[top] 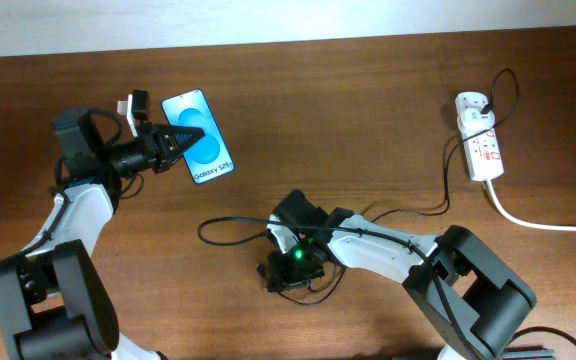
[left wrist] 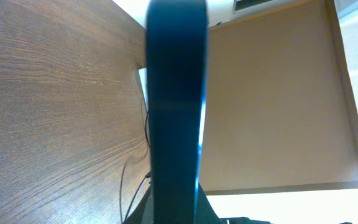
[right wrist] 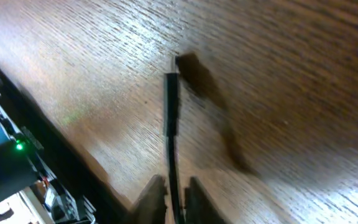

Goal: Plug charger to phone and switch on socket

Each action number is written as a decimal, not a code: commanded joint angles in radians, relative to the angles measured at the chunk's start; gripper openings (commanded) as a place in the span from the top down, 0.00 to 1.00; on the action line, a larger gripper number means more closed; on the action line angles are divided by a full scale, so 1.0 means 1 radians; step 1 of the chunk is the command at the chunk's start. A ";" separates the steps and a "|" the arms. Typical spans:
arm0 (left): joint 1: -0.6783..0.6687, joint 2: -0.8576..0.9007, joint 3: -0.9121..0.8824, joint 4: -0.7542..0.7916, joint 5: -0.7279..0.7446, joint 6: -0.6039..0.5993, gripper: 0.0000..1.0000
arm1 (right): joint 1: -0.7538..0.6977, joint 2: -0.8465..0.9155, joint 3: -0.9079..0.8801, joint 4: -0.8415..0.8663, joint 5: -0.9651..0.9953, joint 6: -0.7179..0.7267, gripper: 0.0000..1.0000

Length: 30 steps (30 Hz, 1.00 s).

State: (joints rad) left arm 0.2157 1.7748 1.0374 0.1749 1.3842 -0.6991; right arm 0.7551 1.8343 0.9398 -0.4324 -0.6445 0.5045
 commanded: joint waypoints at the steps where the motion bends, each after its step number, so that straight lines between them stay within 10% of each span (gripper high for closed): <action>1: 0.003 -0.011 0.007 0.003 0.034 0.019 1.00 | -0.004 0.010 0.008 0.003 0.004 0.003 0.96; 6: 0.003 -0.011 0.007 0.003 0.053 0.019 1.00 | -0.077 -0.091 0.008 0.002 -0.080 -0.006 0.96; 16: -0.220 -0.011 0.007 -0.053 0.020 0.013 1.00 | -0.089 -0.838 -0.041 0.001 0.083 0.031 0.96; 22: -0.344 -0.011 0.007 0.403 -0.019 -0.407 1.00 | -0.089 -0.900 -0.493 0.772 0.118 0.397 0.96; 30: -0.335 -0.011 0.007 0.554 0.040 -0.640 1.00 | -0.158 -0.826 -0.517 0.887 0.082 0.468 0.96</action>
State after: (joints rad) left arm -0.1307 1.7748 1.0286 0.7197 1.3651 -1.2549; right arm 0.6327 0.9947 0.4267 0.4362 -0.5369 0.9512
